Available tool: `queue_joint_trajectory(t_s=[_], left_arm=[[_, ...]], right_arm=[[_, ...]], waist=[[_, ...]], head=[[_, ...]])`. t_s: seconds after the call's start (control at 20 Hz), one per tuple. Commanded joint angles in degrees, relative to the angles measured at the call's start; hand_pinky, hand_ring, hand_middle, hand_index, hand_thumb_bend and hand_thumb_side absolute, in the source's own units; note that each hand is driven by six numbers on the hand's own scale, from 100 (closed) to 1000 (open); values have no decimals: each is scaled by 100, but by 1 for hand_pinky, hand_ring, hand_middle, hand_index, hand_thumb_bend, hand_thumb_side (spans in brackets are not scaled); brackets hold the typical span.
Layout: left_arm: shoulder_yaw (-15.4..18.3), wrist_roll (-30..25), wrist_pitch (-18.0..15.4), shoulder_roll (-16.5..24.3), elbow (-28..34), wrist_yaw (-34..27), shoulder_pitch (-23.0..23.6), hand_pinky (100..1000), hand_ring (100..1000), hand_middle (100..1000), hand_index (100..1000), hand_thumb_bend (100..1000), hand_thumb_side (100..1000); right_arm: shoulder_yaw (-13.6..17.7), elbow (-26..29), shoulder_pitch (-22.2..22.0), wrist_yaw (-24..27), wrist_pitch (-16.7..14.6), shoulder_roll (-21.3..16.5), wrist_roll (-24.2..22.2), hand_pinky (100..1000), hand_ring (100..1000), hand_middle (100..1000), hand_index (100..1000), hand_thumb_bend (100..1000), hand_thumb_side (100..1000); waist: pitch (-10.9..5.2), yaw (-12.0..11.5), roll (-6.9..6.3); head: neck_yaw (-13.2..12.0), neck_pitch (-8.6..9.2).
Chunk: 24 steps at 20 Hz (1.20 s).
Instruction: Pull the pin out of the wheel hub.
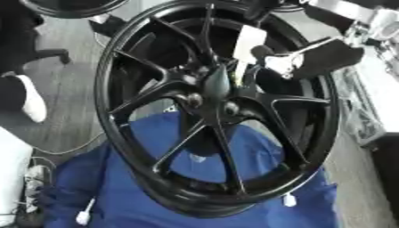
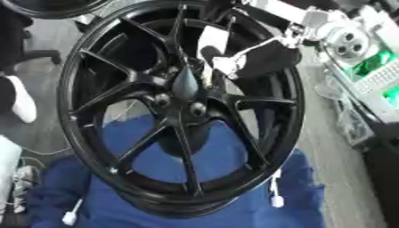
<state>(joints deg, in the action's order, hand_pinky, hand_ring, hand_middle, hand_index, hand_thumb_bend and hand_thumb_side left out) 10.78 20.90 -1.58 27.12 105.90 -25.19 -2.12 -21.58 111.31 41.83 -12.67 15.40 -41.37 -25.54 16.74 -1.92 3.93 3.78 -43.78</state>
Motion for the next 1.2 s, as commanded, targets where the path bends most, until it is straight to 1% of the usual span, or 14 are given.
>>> queue_joint_trajectory(t_s=[0.05,0.35,0.4,0.45,0.6,0.85,1.1,1.2], left_arm=[[48,-6,2,73,63,2,-57,782,759,735,801,198,811],[50,-5,4,58,56,-1,-55,783,757,735,800,198,811],[49,-5,5,54,54,-2,-56,783,756,735,800,198,811],[48,-6,6,49,54,-3,-55,783,755,735,799,198,811],[53,-4,6,31,48,-3,-44,783,755,735,798,197,812],[49,-9,11,8,45,-3,-56,784,754,735,797,196,811],[48,-6,16,4,33,-3,-56,784,754,735,795,195,812],[45,-9,17,4,30,-4,-59,784,754,735,795,195,812]], right_arm=[[58,-123,100,-92,17,-39,10,963,822,779,954,183,262],[64,-369,129,-267,-55,1,89,969,839,815,959,210,241],[70,-428,129,-310,-62,6,107,969,842,821,960,194,227],[79,-494,128,-360,-70,12,129,971,846,826,961,220,239],[108,-669,129,-489,-130,40,219,972,848,832,961,228,221],[82,-847,133,-555,-201,79,227,976,854,843,969,206,272],[56,-981,147,-467,-182,104,108,973,840,830,971,156,339],[56,-1032,167,-432,-165,112,67,971,836,824,971,154,348]], waist=[[-70,-18,-23],[-64,-64,-23],[-63,-72,-26],[-62,-78,-29],[-51,-88,-38],[-25,-99,-50],[-6,-116,-53],[-1,-127,-54]], head=[[46,-33],[78,-32],[81,-31],[83,-31],[88,-15],[95,-1],[97,-5],[101,-6]])
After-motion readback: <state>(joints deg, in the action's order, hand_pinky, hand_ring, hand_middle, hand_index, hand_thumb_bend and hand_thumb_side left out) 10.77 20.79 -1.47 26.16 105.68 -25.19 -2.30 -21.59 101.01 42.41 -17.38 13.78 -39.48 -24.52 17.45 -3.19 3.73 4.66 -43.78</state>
